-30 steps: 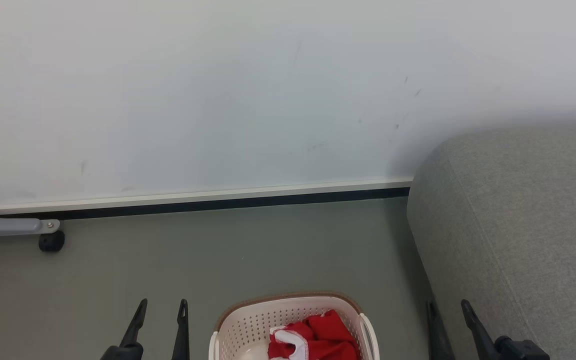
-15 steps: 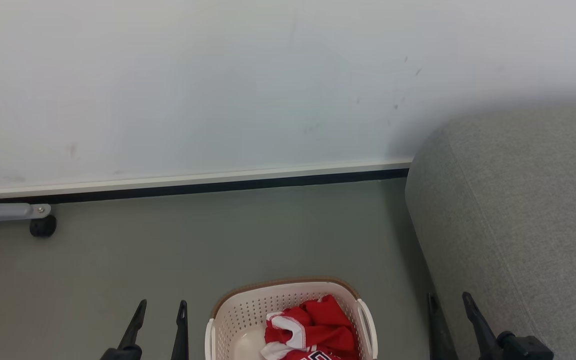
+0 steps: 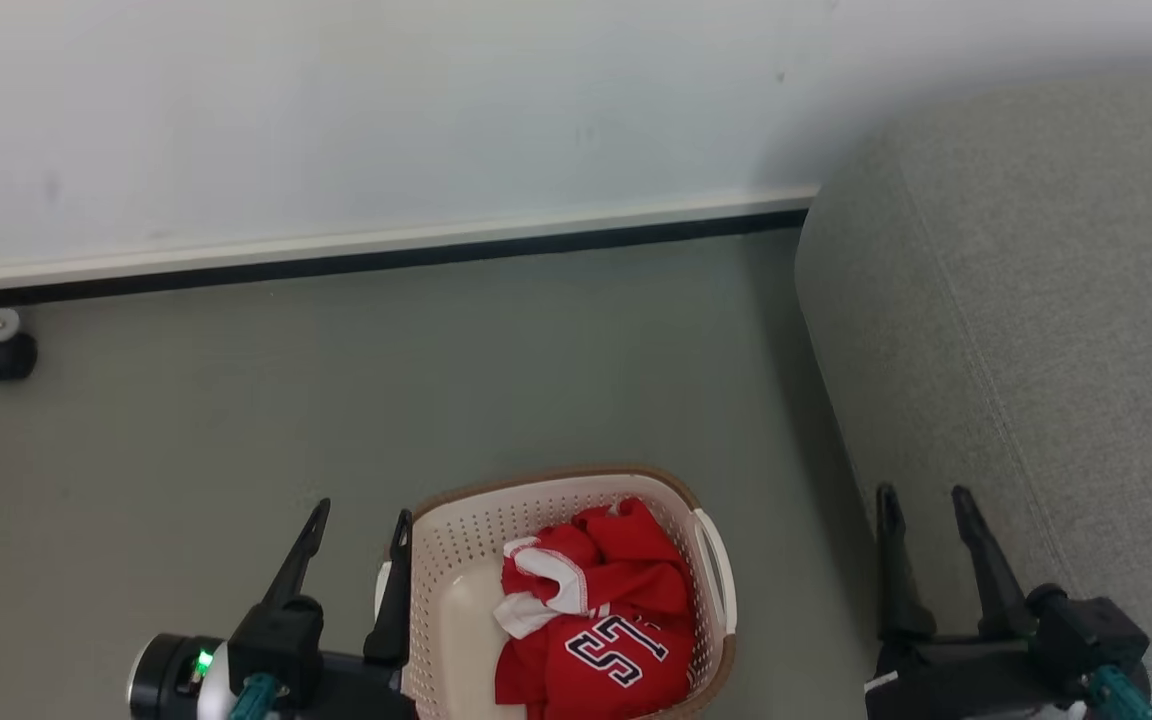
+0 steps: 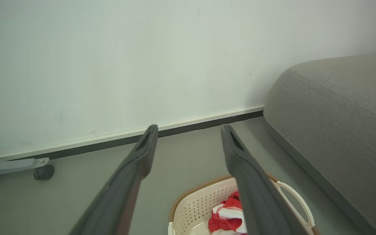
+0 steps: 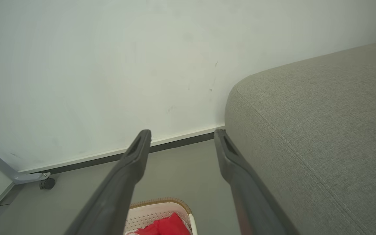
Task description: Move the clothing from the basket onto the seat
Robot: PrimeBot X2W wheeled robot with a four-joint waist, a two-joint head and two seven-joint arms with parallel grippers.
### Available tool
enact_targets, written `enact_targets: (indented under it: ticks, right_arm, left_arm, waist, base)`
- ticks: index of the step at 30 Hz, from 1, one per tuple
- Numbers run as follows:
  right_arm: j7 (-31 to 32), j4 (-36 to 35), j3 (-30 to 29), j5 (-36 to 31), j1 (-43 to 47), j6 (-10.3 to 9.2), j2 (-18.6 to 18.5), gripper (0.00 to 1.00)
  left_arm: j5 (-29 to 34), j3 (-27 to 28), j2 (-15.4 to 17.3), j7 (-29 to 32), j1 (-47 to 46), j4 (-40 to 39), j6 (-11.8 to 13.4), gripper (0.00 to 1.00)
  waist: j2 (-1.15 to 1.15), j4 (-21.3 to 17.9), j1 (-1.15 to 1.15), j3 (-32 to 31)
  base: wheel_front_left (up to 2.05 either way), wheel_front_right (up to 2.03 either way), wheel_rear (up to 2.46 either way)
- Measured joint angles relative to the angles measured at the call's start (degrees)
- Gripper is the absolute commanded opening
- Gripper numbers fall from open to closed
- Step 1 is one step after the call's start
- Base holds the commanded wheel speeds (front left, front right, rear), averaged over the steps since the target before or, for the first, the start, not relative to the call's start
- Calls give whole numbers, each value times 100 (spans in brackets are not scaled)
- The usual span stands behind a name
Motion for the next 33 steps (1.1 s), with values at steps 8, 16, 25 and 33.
enact_targets:
  ticks: [8, 16, 25, 33]
  right_arm:
    - [-33, -167, -131, 0, -691, 0, 1, 100]
    - [-34, -232, -132, -18, -1391, 54, 0, 100]
    - [-34, -316, -129, -40, -1912, 119, 3, 100]
    - [-34, -425, -131, -36, -2348, 151, 19, 100]
  left_arm:
    - [185, -268, -43, 163, -615, 291, -75, 100]
    - [431, -527, -98, 349, -1174, 713, -207, 100]
    - [706, -835, -109, 577, -1706, 1241, -369, 100]
    - [878, -962, -101, 754, -2312, 1666, -457, 100]
  waist:
    - [0, -201, 0, 566]
    - [0, -434, 1, 1238]
    - [1, -674, 1, 2012]
    - [1, -877, 1, 2703]
  base:
    - [0, 0, 0]
    - [0, 0, 0]
    - [0, 0, 0]
    - [0, 0, 0]
